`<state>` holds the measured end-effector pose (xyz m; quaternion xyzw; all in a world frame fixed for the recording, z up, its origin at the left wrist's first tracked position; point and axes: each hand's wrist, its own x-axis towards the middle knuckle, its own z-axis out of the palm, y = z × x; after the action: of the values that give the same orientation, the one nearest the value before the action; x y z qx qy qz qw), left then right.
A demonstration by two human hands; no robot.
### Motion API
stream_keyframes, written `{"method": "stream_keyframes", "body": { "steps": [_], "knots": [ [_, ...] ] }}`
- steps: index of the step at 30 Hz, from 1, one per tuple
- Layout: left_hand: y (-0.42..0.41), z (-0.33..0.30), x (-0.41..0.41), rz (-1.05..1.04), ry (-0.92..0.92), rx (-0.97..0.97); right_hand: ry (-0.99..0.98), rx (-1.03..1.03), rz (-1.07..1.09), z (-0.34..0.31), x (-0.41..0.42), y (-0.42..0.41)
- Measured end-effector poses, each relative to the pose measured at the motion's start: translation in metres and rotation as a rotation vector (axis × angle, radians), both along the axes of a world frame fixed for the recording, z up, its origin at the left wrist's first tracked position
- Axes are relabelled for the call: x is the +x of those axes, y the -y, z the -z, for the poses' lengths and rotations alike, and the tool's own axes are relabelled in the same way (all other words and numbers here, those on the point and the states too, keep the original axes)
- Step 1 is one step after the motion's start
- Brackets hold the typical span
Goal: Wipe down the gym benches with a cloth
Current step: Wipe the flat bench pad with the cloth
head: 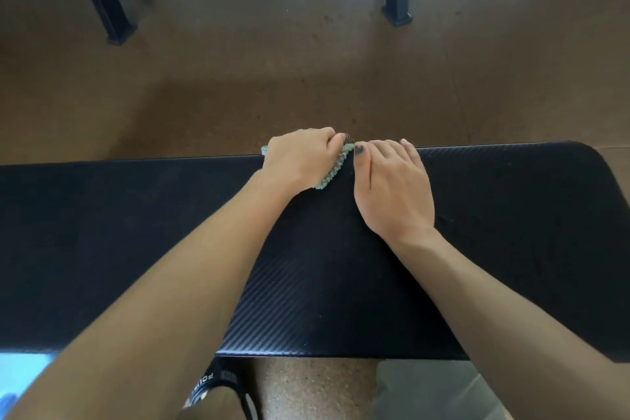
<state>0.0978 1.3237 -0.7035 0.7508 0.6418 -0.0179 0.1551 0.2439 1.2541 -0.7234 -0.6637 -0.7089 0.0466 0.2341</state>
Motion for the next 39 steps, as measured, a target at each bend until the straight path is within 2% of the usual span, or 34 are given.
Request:
{"method": "stream_keyframes", "body": {
  "steps": [4, 8, 11, 12, 16, 19, 21, 25, 30, 34, 39],
  "knots": [
    [0.015, 0.006, -0.001, 0.169, 0.010, 0.234, -0.070, -0.035, 0.004, -0.002, 0.000, 0.000],
    [0.012, 0.006, 0.028, 0.232, -0.027, 0.170, -0.230, -0.037, 0.045, -0.006, -0.001, 0.002],
    [0.016, 0.008, 0.055, 0.299, -0.038, 0.173, -0.432, -0.053, 0.125, -0.011, 0.002, 0.003],
    [0.016, 0.008, 0.056, 0.301, -0.030, 0.183, -0.430, -0.064, 0.130, -0.013, 0.003, 0.004],
    [0.026, 0.006, 0.037, 0.268, 0.018, 0.220, -0.221, -0.145, 0.024, -0.012, 0.016, 0.000],
    [0.041, 0.004, 0.016, 0.164, 0.016, 0.256, 0.033, -0.252, 0.060, -0.010, 0.048, 0.005],
    [0.062, 0.005, -0.007, 0.149, -0.010, 0.280, 0.127, -0.284, 0.064, -0.009, 0.074, 0.017],
    [0.130, 0.002, -0.042, 0.176, -0.020, 0.281, 0.172, -0.289, 0.062, -0.012, 0.100, 0.042],
    [0.191, 0.007, 0.018, 0.320, -0.008, 0.359, 0.173, -0.281, 0.063, -0.010, 0.088, 0.069],
    [0.160, 0.016, 0.053, 0.449, 0.038, 0.386, 0.147, -0.245, 0.066, -0.009, 0.084, 0.084],
    [0.121, 0.006, 0.032, 0.329, -0.007, 0.336, 0.148, -0.248, 0.081, -0.013, 0.094, 0.096]
  ]
}}
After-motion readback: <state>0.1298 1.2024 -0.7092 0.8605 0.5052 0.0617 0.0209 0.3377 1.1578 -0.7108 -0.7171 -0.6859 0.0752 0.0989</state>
